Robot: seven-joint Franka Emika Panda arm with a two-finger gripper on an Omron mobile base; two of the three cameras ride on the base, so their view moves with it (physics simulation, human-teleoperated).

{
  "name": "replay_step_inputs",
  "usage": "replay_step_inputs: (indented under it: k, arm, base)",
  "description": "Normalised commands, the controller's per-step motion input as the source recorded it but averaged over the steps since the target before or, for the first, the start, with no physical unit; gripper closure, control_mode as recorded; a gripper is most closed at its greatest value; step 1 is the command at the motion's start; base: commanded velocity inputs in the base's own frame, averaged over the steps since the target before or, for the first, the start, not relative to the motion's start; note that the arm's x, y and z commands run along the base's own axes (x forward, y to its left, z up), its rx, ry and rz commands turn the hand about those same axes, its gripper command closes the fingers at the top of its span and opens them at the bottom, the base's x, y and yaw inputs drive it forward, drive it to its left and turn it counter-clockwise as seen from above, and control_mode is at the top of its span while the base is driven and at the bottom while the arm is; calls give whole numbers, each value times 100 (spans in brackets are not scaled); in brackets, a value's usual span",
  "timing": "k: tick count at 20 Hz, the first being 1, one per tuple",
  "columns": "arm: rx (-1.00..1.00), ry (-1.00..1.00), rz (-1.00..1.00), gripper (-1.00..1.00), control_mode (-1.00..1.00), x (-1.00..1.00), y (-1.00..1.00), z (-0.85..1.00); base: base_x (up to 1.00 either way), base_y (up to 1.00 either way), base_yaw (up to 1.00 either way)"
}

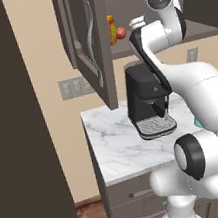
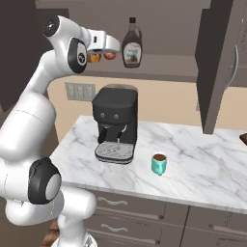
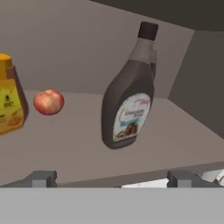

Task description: Pick the syrup bottle and honey bottle from the cabinet and place them next to the mug.

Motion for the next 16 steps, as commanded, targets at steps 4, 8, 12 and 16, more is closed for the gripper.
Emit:
replay_step_inputs:
  k: [4,8,12,16]
  arm:
    - [0,0,0,-100,-100,7,0,0]
    - [0,0,0,-100,-100,14,-4,0]
    - [2,-2,-1,-100,-100,8,-14,0]
    - [3,-1,-2,-100,-100,6,-17,0]
  base:
    - [0,0,0]
    - [0,0,0]
    - [0,0,0]
    - [0,0,0]
